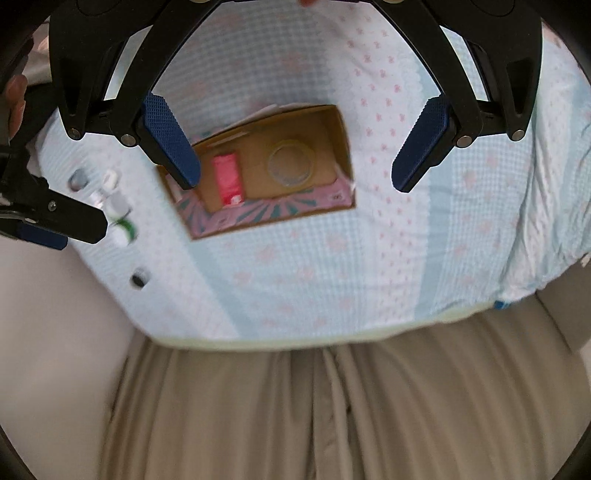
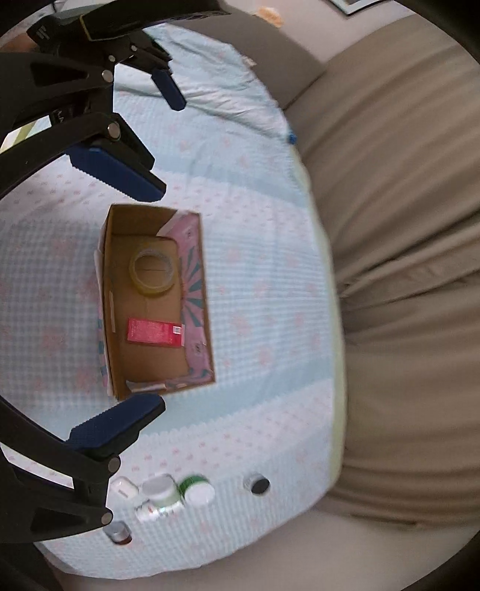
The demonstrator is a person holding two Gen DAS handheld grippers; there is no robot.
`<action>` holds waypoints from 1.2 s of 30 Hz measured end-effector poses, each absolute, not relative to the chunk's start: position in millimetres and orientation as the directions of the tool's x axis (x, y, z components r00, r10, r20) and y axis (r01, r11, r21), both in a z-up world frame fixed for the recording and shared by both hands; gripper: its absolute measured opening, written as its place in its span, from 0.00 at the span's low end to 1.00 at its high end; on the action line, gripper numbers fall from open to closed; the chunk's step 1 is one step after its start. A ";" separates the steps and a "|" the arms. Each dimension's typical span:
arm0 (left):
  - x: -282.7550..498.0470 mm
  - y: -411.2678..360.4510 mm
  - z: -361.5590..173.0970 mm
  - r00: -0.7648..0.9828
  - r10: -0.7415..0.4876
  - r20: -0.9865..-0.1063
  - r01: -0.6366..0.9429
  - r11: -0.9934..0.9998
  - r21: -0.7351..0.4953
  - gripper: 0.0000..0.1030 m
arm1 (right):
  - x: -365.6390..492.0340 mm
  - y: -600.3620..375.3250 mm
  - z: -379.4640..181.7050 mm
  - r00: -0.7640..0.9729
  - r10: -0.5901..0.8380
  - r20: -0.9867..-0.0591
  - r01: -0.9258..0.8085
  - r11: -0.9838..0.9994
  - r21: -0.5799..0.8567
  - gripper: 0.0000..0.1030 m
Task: Organize rigid objects
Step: 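Lift both tools away from the box toward the remaining items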
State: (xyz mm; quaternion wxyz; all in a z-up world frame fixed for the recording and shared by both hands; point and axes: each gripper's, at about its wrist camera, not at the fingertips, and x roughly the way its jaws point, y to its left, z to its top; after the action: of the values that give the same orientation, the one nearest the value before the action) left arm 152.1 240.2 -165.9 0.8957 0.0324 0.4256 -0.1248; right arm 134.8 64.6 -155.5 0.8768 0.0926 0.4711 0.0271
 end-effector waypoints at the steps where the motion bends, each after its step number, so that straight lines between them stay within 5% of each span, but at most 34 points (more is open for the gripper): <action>1: 147.4 238.0 -158.0 0.614 -0.205 -0.762 0.259 0.964 -0.051 1.00 | 126.9 59.7 -143.8 0.574 0.126 -0.809 0.054 0.980 0.190 1.00; 20: 102.5 25.6 -94.5 0.647 -0.375 -0.664 0.441 0.894 -0.076 1.00 | 7.9 -118.7 -85.8 0.658 -0.163 -0.735 0.247 0.969 0.006 1.00; 36: 93.2 -164.8 -164.7 0.573 -0.420 -0.704 0.505 0.857 -0.100 1.00 | -18.5 -294.1 -150.9 0.642 -0.059 -0.765 0.144 0.989 0.044 1.00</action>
State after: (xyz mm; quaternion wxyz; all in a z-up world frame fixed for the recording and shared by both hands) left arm 93.2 -164.8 -164.7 0.8851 0.0559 0.3810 -0.2613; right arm -18.5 -294.1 -150.9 0.9046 0.0505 0.4195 -0.0562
